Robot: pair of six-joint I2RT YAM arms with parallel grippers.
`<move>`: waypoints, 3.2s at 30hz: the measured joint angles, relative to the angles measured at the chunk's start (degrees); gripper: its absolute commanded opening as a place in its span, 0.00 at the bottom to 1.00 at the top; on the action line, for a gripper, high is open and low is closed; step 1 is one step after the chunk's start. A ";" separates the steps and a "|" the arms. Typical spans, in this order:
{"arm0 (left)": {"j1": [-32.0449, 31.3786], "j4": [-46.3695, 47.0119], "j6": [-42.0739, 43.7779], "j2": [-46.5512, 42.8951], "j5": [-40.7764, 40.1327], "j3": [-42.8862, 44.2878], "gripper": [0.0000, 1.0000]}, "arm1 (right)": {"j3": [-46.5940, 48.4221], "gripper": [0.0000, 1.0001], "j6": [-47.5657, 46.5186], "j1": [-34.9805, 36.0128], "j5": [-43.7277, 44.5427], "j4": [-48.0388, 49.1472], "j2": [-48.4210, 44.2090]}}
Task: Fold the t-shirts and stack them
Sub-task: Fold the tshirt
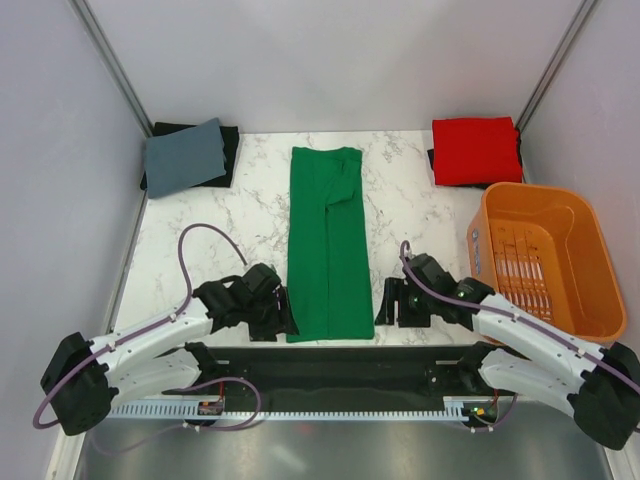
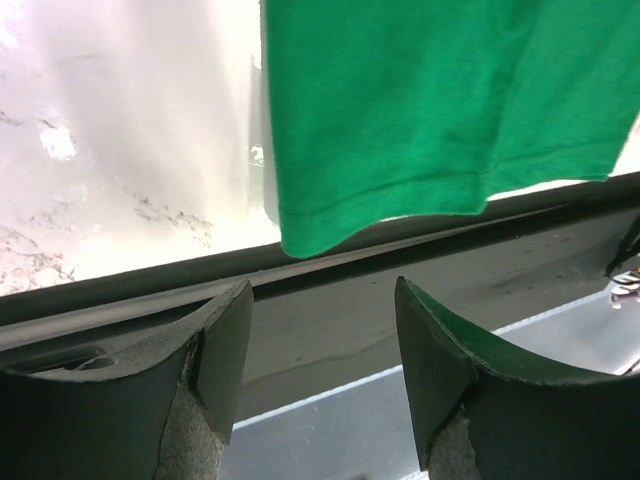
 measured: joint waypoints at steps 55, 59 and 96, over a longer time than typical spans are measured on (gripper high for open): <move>-0.70 4.74 -1.73 -5.68 0.55 -2.40 0.02 | -6.69 0.00 8.98 11.02 -1.64 14.21 -1.16; -0.72 0.48 -0.17 -5.35 -1.60 5.64 0.02 | 2.45 0.00 7.87 11.06 1.05 8.35 0.26; 27.21 -2.78 25.97 58.16 0.24 61.24 0.09 | 60.61 0.00 -17.75 -16.94 0.28 -1.51 59.01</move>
